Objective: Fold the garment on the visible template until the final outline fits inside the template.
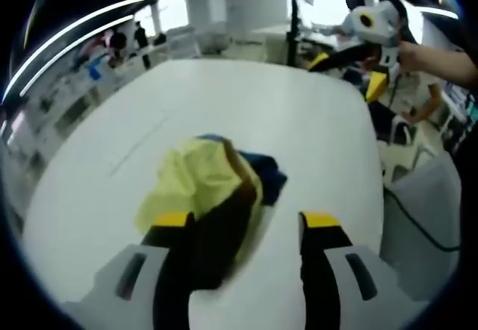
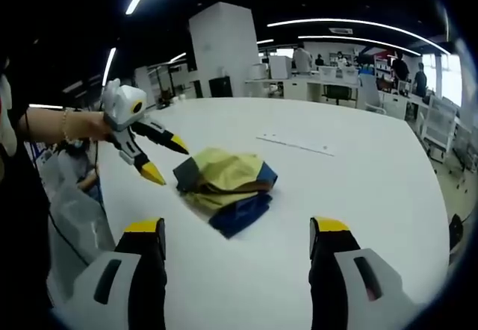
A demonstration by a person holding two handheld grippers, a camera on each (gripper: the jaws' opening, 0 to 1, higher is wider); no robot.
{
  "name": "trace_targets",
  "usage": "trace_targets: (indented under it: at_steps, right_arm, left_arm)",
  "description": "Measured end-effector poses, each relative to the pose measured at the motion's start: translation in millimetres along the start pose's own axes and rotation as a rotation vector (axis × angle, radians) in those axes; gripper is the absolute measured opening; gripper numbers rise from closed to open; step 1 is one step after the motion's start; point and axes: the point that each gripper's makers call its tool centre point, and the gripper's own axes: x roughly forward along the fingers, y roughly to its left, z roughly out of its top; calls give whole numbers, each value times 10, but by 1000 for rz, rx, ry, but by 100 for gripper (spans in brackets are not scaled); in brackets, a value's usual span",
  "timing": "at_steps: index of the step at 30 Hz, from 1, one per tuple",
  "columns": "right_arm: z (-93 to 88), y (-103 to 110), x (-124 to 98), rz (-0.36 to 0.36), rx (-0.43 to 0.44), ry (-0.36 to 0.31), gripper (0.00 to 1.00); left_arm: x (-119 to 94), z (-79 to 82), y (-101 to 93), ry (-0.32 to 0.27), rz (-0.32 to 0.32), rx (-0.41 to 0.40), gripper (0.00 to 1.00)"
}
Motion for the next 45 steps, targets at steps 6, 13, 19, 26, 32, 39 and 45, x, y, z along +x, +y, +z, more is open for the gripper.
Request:
trace_targets:
  at_steps: [6, 13, 19, 26, 32, 39, 45]
  right_arm:
    - [-32, -9, 23, 0, 9, -4, 78]
    - [-71, -18, 15, -2, 26, -14, 77]
    - [-114, -38, -9, -9, 41, -18, 77]
    - [-145, -46, -14, -12, 50, -16, 77]
    - [-152, -49, -11, -10, 54, -18, 76]
    - [-148, -48, -13, -10, 56, -22, 75]
    - [-124, -46, -21, -9, 59, -28, 74]
  left_arm:
    - [111, -8, 70, 42, -7, 55, 52]
    - [214, -30, 130, 91, -30, 124, 50]
    - [279, -95, 128, 146, -66, 194, 47]
    - [333, -152, 114, 180, -101, 220, 40]
    - [350, -217, 77, 211, -135, 236, 30]
    - [342, -258, 99, 232, -137, 238, 17]
    - [327, -242, 125, 234, -130, 219, 7]
